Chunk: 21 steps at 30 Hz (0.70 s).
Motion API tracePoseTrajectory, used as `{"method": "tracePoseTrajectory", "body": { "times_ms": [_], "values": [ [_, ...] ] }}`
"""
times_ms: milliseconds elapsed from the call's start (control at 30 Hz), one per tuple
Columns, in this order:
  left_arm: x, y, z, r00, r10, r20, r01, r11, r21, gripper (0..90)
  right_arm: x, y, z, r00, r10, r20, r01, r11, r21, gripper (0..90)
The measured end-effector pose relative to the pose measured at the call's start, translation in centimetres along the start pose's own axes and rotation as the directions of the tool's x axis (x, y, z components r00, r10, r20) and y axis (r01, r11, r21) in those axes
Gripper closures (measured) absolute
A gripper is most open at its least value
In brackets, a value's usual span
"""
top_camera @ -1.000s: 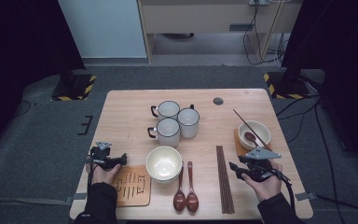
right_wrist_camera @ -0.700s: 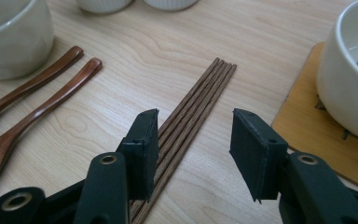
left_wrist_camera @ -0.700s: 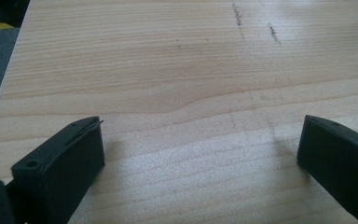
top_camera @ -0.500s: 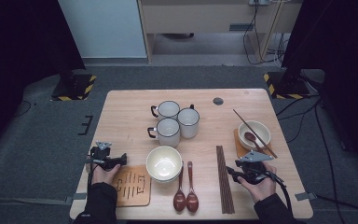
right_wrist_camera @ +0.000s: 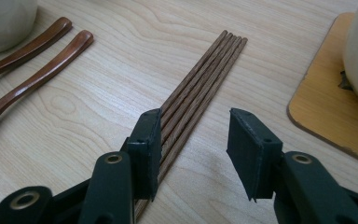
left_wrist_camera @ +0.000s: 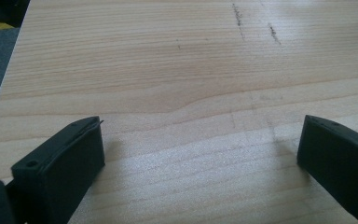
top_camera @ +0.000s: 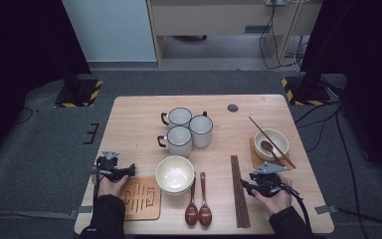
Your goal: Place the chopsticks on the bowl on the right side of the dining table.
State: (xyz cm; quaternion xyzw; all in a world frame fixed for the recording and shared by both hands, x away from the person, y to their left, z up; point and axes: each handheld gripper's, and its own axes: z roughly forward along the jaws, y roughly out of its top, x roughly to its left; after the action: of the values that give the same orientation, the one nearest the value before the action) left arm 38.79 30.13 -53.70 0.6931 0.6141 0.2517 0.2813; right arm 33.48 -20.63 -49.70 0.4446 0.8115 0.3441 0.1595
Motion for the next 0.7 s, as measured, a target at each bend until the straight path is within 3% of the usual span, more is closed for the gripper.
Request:
{"method": "tracePoseTrajectory", "body": {
  "times_ms": [700],
  "values": [
    [0.0, 0.0, 0.0, 1.0000, 0.000, 0.000, 0.000, 1.0000, 0.000, 0.0, 0.0, -0.6, 1.8, 0.9999, 0.010, -0.012, -0.009, 0.997, 0.072, 63.7]
  ]
}}
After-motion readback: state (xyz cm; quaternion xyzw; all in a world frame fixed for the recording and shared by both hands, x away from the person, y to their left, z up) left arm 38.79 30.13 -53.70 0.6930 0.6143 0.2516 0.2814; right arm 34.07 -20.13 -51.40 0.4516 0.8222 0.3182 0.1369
